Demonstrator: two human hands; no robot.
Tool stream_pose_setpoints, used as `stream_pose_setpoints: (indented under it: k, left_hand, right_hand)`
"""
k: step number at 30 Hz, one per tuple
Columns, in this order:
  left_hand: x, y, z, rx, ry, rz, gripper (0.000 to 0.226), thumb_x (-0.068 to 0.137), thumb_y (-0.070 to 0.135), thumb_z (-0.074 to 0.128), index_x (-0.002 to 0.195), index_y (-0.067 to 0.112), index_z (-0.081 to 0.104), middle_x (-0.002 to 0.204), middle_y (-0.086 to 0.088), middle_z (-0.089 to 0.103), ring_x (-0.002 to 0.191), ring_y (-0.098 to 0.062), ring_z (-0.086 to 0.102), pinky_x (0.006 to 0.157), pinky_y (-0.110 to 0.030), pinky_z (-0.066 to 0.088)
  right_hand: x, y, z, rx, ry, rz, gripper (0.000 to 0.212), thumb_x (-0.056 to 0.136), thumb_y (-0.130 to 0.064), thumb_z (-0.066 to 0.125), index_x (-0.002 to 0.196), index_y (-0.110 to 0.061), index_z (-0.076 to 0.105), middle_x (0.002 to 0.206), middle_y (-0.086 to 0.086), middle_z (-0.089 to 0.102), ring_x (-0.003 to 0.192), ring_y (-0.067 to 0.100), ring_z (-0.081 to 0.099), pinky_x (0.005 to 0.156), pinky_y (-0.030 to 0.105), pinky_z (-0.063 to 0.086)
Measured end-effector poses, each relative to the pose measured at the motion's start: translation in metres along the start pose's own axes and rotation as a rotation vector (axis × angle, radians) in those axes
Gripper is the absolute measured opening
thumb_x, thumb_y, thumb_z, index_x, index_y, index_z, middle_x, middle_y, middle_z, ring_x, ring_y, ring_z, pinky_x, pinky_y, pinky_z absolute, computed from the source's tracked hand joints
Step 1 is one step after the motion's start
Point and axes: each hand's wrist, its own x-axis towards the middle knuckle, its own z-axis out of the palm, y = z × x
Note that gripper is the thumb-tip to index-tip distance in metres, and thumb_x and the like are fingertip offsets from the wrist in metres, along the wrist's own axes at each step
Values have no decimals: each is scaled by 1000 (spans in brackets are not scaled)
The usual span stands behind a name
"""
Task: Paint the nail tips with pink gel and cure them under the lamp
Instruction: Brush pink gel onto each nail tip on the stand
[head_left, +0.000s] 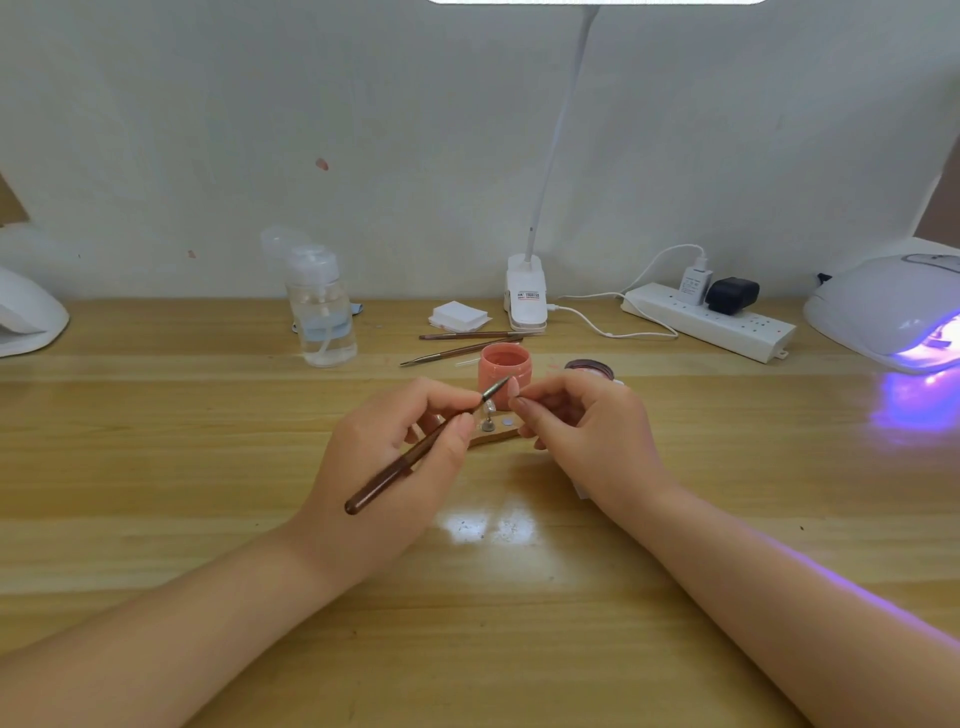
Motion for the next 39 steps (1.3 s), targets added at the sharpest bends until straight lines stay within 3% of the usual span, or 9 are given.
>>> stream_pose_setpoints:
  k: [3,8,13,17,22,26,29,35,39]
  left_hand:
    - [0,-1,1,12,-15,-33,13,87,22,61,96,28,69,85,14,69,75,-5,61,69,-12,45]
    - [-2,-1,-2,-56,-6,-28,15,83,33,53,88,27,66,82,7,70,72,-9,61,66,-17,47]
    - [-1,-3,2,-168,24,-143,12,87,27,61,97,29,68,90,4,72,86,-17,68,78,-39,56]
    - [-3,-3,-1,-194,-9,-136,14,82,35,58,88,28,69,84,3,73,81,-19,69,76,-45,56]
    - [0,-4,0,-296,22,-173,11,84,30,60,88,24,69,82,2,74,79,-9,69,73,-21,53]
    - [3,-8,1,-254,49,-249,9,93,18,60,94,20,69,86,5,74,83,-12,68,72,-16,52]
    - [1,-6,1,-277,61,-243,11,89,24,61,97,24,69,89,3,74,86,-13,69,72,-19,53]
    - [-3,-2,2,-228,7,-180,9,84,29,63,90,31,70,87,1,73,83,-19,68,75,-40,55]
    - [-4,-1,-1,-279,27,-148,17,81,36,55,86,27,68,83,1,73,80,-11,68,73,-30,54]
  right_hand:
    - [-1,0,-1,0,-3,-2,2,83,-11,73,85,-13,73,72,-1,71,67,14,69,65,36,58]
    - [0,0,-1,16,-6,6,5,84,-11,73,83,-16,71,72,1,71,69,15,70,65,38,59]
    - [0,1,0,28,-19,5,2,84,-13,73,85,-13,73,74,3,72,71,18,70,63,35,59]
    - [0,1,0,48,-42,16,4,85,-12,72,85,-16,71,74,3,71,71,16,70,60,26,57]
    - [0,0,0,78,-55,9,4,85,-15,72,84,-18,70,76,5,71,72,18,70,60,25,56]
    - [0,-1,0,107,-74,10,5,85,-16,71,86,-10,70,76,2,72,70,13,71,61,27,57]
    - [0,-2,0,123,-77,25,4,85,-13,71,85,-10,70,75,3,72,70,13,71,62,28,58]
    - [0,-3,0,124,-65,34,1,85,-13,72,84,-12,70,76,9,72,69,16,71,60,25,56]
    - [0,-2,-1,123,-64,42,3,85,-12,72,84,-14,70,74,7,72,69,15,71,60,26,56]
